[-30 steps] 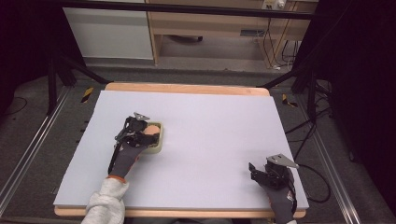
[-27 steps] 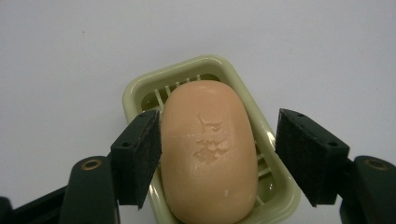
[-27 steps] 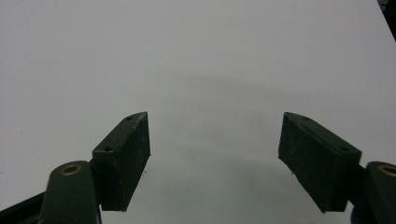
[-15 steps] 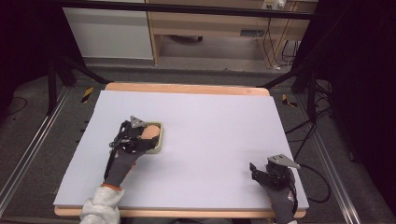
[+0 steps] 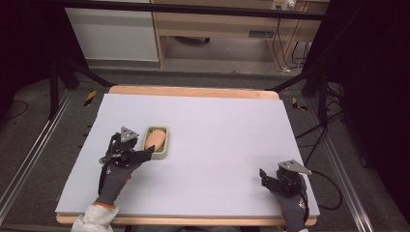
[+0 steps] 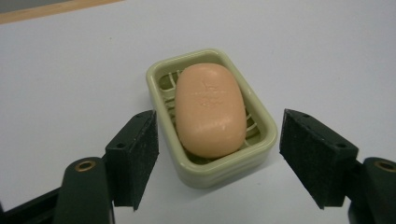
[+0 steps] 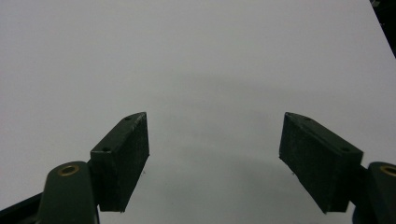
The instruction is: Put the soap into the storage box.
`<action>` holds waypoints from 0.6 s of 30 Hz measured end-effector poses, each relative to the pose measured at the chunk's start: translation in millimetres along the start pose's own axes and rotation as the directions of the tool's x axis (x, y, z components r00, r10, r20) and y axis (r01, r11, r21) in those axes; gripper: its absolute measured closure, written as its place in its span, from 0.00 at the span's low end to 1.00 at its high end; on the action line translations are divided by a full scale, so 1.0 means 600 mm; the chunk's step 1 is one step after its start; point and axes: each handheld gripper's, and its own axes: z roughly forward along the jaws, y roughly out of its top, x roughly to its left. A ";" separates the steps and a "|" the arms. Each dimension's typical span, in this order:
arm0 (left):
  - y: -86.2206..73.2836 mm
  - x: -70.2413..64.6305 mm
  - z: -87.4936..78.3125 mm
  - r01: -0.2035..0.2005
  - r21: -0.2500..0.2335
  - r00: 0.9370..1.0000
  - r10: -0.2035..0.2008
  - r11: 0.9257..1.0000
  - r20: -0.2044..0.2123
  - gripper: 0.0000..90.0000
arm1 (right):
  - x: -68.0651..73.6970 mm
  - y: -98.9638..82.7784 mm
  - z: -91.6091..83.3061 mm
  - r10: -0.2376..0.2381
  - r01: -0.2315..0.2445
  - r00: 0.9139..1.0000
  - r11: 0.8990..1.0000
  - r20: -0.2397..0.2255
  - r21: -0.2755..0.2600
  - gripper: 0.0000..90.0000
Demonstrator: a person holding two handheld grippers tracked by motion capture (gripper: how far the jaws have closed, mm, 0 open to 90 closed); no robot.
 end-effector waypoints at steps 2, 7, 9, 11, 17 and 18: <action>-0.009 0.004 -0.006 0.006 -0.012 1.000 -0.006 1.000 -0.007 0.30 | 0.000 0.000 0.000 0.000 0.000 1.000 1.000 0.001 -0.001 0.27; -0.039 0.020 -0.019 0.024 -0.044 0.999 -0.025 0.999 -0.032 0.30 | -0.002 0.000 0.000 0.003 -0.003 1.000 1.000 0.007 0.002 0.27; -0.044 0.023 -0.021 0.021 -0.040 0.999 -0.022 0.999 -0.036 0.29 | -0.003 -0.001 0.000 0.004 -0.004 1.000 1.000 0.007 0.002 0.27; -0.056 0.029 -0.025 0.028 -0.046 0.999 -0.030 0.999 -0.042 0.28 | -0.004 -0.001 0.000 0.004 -0.004 1.000 1.000 0.007 0.003 0.27; -0.087 0.040 -0.028 0.018 -0.018 0.998 -0.019 1.000 -0.052 0.28 | -0.008 -0.001 0.001 0.012 -0.012 1.000 1.000 0.012 0.005 0.26; -0.090 0.042 -0.028 0.015 -0.014 0.998 -0.015 1.000 -0.055 0.27 | -0.009 -0.002 0.001 0.013 -0.013 1.000 1.000 0.016 0.007 0.26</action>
